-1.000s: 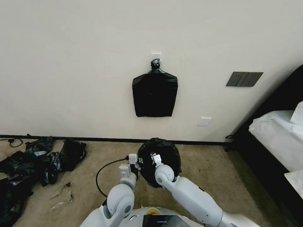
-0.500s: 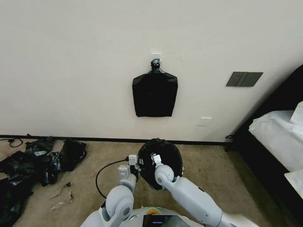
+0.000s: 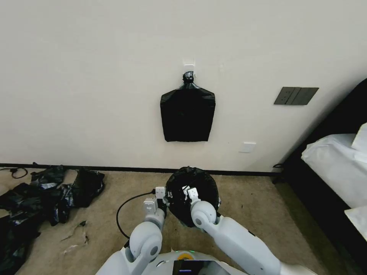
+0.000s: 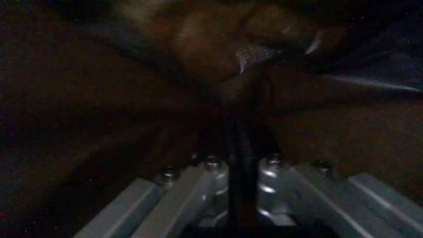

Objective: Place a trash bag onto the trash bin.

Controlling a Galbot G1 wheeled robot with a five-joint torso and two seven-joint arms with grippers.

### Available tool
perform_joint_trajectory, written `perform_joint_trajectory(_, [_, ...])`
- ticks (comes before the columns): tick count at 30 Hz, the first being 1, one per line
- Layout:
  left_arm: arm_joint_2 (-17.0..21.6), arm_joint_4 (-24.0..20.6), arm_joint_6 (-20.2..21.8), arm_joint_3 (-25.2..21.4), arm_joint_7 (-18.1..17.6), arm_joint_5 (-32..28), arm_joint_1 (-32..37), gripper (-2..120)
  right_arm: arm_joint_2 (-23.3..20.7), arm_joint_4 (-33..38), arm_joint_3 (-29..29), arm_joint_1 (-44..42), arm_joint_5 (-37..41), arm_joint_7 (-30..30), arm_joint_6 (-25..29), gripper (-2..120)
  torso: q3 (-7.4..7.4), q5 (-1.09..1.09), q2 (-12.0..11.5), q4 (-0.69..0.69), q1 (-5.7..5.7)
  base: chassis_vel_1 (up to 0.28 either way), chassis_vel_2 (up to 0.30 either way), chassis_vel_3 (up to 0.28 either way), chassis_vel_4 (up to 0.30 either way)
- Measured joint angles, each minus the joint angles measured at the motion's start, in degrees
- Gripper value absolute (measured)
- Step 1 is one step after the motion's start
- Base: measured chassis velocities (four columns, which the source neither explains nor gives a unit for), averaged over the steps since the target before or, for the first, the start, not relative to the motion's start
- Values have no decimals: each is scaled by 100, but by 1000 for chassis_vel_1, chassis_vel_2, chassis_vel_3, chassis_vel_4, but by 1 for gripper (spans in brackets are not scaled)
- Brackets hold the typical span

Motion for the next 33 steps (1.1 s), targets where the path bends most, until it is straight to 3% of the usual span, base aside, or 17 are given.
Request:
perform_joint_trajectory(2, [-11, 74, 18, -1, -20, -48, -56, 0, -156, 232, 11, -54, 50, -37, 0, 15, 0, 1, 0, 0, 0, 0, 0, 0, 0])
perform_joint_trajectory(6, [-30, 159, 79, 0, -74, -157, -127, 0, -355, 525, 40, -134, 107, -51, 0, 28, 0, 1, 0, 0, 0, 0, 0, 0, 0])
perform_joint_trajectory(8, [-60, 279, 179, -3, -166, -388, -226, 0, -574, 1028, 124, -249, 168, -133, -1, 40, 0, 1, 0, 0, 0, 0, 0, 0, 0])
perform_joint_trajectory(14, [-108, 458, 325, -108, -328, -760, -330, 0, -907, 1768, 440, -561, 21, -528, -2, 57, 0, 0, 0, 1, 0, 0, 0, 0, 0])
perform_joint_trajectory(17, [-177, 589, 450, -262, -584, -1312, -435, 0, -1194, 2421, 1041, -1095, -582, -1231, 10, 72, 0, -1, 0, 0, 0, 0, 0, 0, 0])
perform_joint_trajectory(23, [-281, 753, 515, -463, -834, -2056, -508, 0, -1259, 3005, 1579, -1752, -1369, -1699, 213, 92, 0, 1, 0, -1, 0, 0, 0, 0, 0])
perform_joint_trajectory(27, [-326, 823, 585, -528, -949, -2329, -507, 0, -1195, 3106, 1648, -2020, -1610, -1746, 275, 100, 0, 0, 0, 0, 0, 0, 0, 0, 0])
perform_joint_trajectory(33, [-366, 987, 651, -543, -989, -2481, -460, 0, -1050, 3069, 1654, -2149, -1742, -1749, 306, 100, 0, 0, 0, 1, 0, 0, 0, 0, 0])
